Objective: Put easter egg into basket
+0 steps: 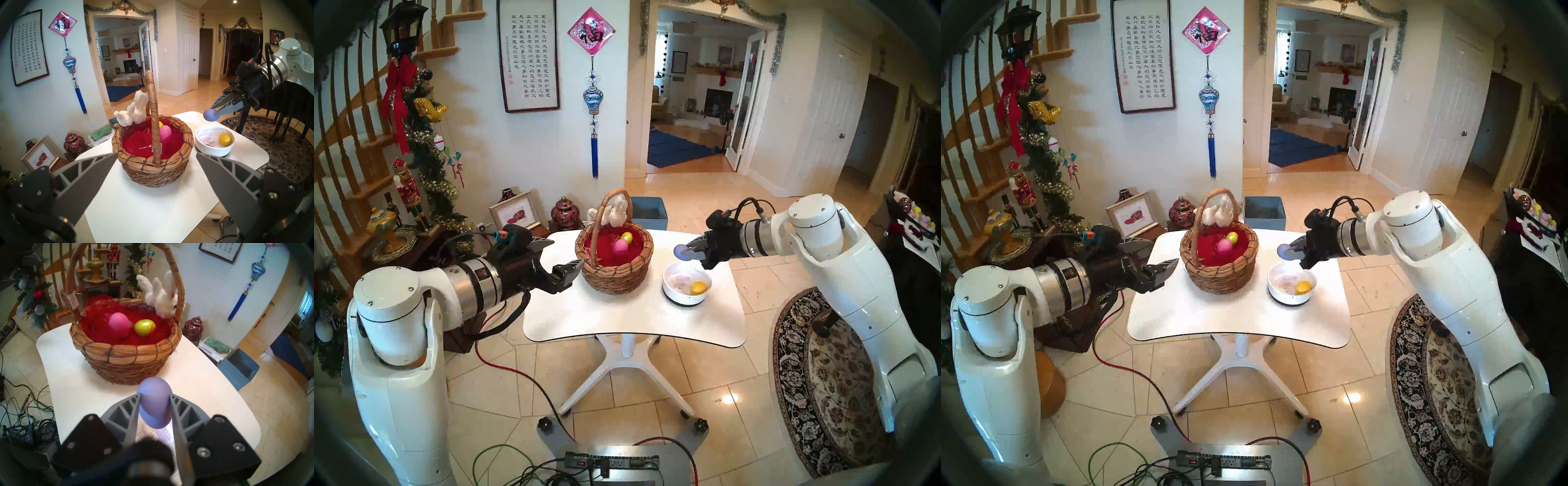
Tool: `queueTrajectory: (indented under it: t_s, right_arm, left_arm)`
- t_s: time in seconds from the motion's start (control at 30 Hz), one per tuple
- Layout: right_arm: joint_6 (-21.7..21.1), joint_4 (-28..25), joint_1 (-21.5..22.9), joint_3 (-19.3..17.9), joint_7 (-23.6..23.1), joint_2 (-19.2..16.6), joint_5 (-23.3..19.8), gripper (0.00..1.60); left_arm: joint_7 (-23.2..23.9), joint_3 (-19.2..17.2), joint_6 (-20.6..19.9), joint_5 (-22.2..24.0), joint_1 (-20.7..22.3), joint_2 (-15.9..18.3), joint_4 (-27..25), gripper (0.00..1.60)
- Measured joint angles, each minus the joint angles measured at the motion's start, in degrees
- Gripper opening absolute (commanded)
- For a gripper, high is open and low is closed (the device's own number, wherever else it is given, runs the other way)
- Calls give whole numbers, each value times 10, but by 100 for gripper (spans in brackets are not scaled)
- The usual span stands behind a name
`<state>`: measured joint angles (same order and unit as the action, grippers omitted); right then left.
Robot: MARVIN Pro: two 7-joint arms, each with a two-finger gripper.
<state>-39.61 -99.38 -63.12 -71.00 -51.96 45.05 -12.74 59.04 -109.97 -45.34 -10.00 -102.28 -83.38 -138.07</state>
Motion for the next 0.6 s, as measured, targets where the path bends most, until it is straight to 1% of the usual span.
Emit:
queueTrajectory:
  t_s: [0.17,0.6]
  right_arm:
    - [1,-3,15,16,-7,8,6,43]
    - [10,4,72,67,-27,47,27,43]
  left_arm:
    - [0,0,0,0,0,0,0,160]
    - [0,0,0,0,0,0,0,160]
